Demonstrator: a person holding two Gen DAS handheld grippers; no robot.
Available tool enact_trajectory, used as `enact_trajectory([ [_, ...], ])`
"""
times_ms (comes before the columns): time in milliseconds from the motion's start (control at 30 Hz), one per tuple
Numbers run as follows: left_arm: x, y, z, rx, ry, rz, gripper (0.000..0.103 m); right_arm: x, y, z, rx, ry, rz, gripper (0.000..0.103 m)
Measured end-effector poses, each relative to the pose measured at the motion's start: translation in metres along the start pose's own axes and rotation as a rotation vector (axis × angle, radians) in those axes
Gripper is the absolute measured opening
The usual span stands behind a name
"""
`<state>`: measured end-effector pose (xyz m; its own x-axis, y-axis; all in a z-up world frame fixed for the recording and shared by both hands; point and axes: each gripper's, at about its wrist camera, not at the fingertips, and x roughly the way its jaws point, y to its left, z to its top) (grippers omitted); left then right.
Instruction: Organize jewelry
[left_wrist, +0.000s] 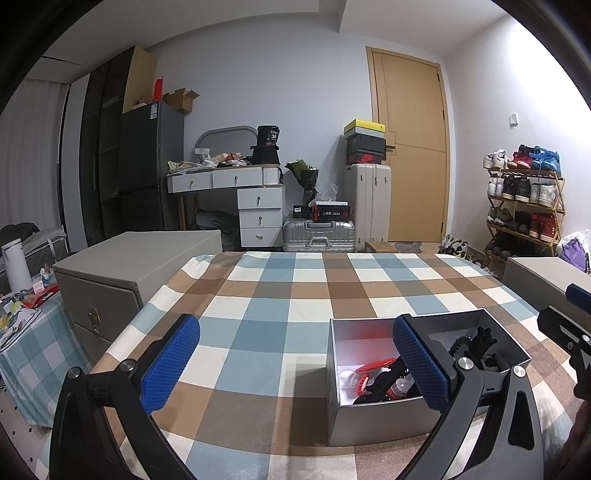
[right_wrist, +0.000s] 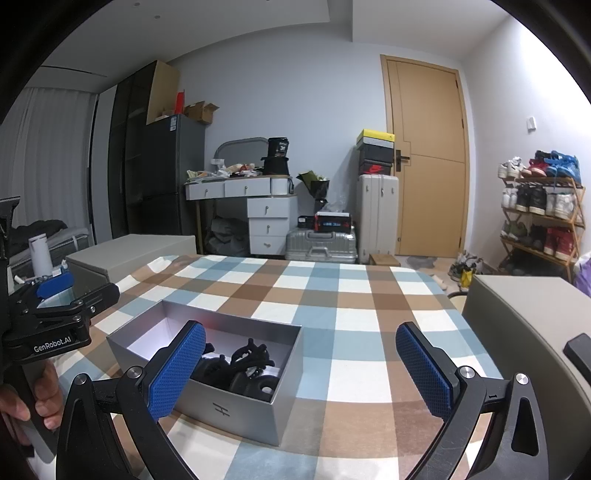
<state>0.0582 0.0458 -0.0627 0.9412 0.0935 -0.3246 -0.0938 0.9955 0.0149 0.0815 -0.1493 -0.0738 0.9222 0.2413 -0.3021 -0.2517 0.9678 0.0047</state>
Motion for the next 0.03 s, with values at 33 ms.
enact_trajectory([
  [33,0.0000,0.0002,0.0002,-0.001,0.000,0.000,0.102,0.0001,-0.0003,0.0000,0.000,0.000,0.000,0.103],
])
